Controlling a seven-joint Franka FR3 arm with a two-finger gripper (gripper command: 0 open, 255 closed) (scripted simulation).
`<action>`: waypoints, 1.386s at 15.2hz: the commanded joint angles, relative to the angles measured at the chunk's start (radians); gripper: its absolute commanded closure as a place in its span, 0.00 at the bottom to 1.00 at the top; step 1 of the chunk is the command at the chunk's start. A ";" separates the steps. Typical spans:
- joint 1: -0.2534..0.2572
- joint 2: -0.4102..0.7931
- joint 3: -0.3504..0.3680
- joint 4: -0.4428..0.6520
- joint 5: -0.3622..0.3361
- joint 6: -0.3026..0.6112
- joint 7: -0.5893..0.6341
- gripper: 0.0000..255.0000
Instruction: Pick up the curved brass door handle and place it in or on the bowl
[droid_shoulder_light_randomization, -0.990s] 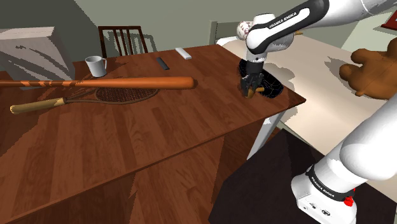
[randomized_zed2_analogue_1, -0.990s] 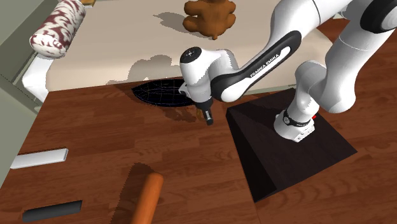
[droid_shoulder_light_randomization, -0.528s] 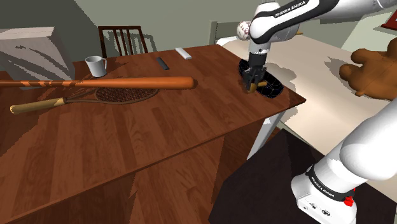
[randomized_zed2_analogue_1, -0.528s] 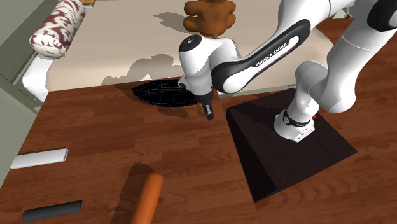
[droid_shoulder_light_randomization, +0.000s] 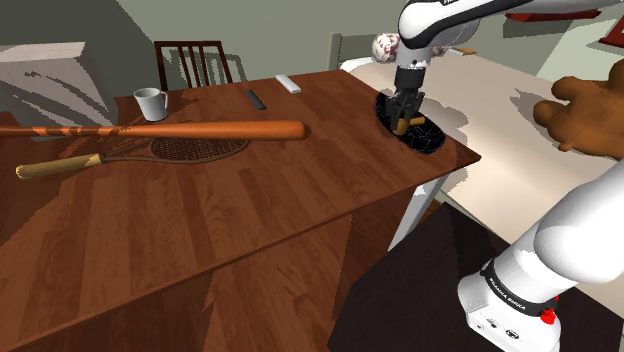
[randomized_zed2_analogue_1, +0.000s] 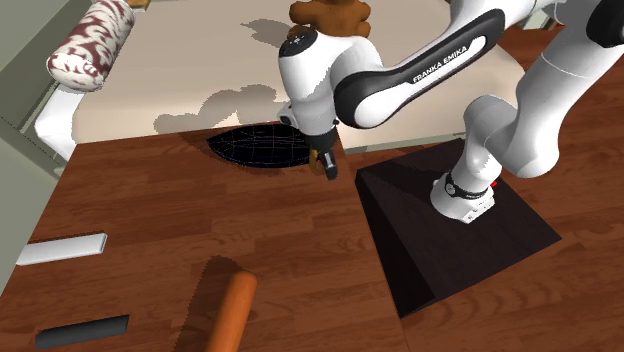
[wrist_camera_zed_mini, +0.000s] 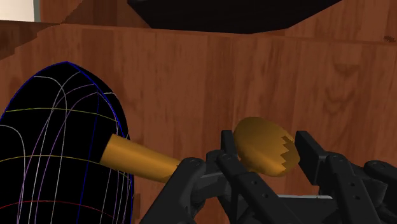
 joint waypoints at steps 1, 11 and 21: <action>0.000 -0.007 0.000 0.019 -0.001 -0.027 0.001 1.00; -0.043 0.118 -0.050 0.232 -0.003 -0.116 -0.094 1.00; -0.157 0.460 -0.114 0.700 0.047 -0.249 -0.272 1.00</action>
